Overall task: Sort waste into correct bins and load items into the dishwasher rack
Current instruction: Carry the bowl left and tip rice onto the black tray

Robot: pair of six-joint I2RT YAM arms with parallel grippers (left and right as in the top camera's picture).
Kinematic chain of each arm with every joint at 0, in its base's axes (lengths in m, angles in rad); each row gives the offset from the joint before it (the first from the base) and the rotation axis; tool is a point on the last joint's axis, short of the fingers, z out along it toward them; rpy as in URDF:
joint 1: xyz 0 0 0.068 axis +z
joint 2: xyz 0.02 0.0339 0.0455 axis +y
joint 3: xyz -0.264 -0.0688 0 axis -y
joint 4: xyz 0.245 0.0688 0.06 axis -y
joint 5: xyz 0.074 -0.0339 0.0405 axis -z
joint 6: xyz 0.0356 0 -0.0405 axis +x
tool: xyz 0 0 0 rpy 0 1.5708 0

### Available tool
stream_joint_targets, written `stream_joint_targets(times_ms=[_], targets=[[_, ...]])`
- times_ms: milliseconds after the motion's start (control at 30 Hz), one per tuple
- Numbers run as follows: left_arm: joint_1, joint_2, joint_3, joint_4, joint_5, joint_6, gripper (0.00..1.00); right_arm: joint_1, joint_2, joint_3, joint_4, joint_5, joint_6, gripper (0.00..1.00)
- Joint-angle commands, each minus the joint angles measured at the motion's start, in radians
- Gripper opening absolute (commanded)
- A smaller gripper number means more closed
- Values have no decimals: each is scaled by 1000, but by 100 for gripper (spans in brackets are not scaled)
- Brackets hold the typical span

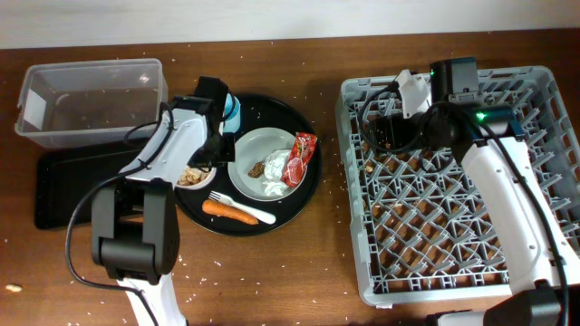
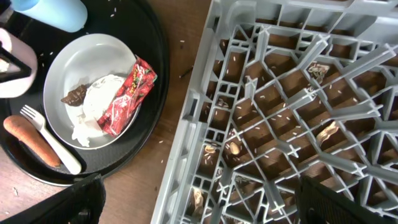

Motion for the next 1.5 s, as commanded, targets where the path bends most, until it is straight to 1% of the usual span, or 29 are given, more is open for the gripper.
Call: stream_joint_targets(times_ms=[0, 133, 200, 233, 267, 333, 433, 467, 500, 533, 567, 600, 667, 700, 833, 867, 933, 1067, 1233, 1300, 1367, 1467], targets=[[1, -1, 156, -123, 4, -4, 1, 1, 2, 14, -1, 10, -8, 96], [29, -1, 475, -405, 5, -3, 1, 1, 2, 14, 0, 10, -8, 96], [77, -1, 559, -490, 24, 7, 0, 1, 2, 14, 0, 10, -8, 96], [109, -1, 571, -504, 76, 45, 0, 1, 2, 14, 0, 10, -8, 96], [143, -1, 572, -510, 125, 67, 0, 1, 2, 14, 0, 10, -8, 96], [256, 0, 570, -517, 261, 127, 0, 1, 2, 14, 0, 10, -8, 96], [411, 0, 564, -524, 455, 247, 0, 1, 2, 14, 0, 10, -8, 96], [463, 0, 550, -537, 542, 304, 0, 1, 2, 14, 0, 10, -8, 96], [509, 0, 522, -551, 628, 372, 0, 1, 2, 14, -1, 9, -8, 96], [536, 0, 500, -555, 666, 402, 0, 1, 2, 14, -1, 9, -8, 96], [580, 0, 452, -550, 738, 446, 0, 1, 2, 14, -1, 9, -8, 96], [619, 0, 403, -540, 802, 492, 0, 1, 2, 14, -1, 9, -7, 96], [670, 0, 324, -508, 893, 536, 0, 1, 2, 14, -1, 9, -7, 96], [715, 0, 248, -466, 976, 576, 0, 1, 2, 14, -1, 9, -8, 96], [820, 0, 82, -319, 1143, 583, 0, 1, 2, 14, 0, 9, -8, 96], [850, 1, 44, -284, 1203, 585, 0, 1, 2, 14, 0, 9, -8, 96], [895, 2, 0, -254, 1283, 585, 0, 1, 2, 14, 0, 9, -8, 96], [972, 2, -18, -245, 1405, 585, 0, 1, 2, 14, 0, 9, -8, 96], [1007, 2, -18, -239, 1593, 584, 0, 1, 2, 14, 0, 10, -8, 96], [1008, 2, -18, -239, 1638, 580, 0, 1, 2, 14, 0, 10, -8, 96], [1018, 2, -18, -238, 1646, 565, 0, 1, 2, 14, 0, 9, -8, 96], [1043, 2, -18, -239, 1646, 507, 0, 1, 2, 14, 0, 9, -8, 96]])
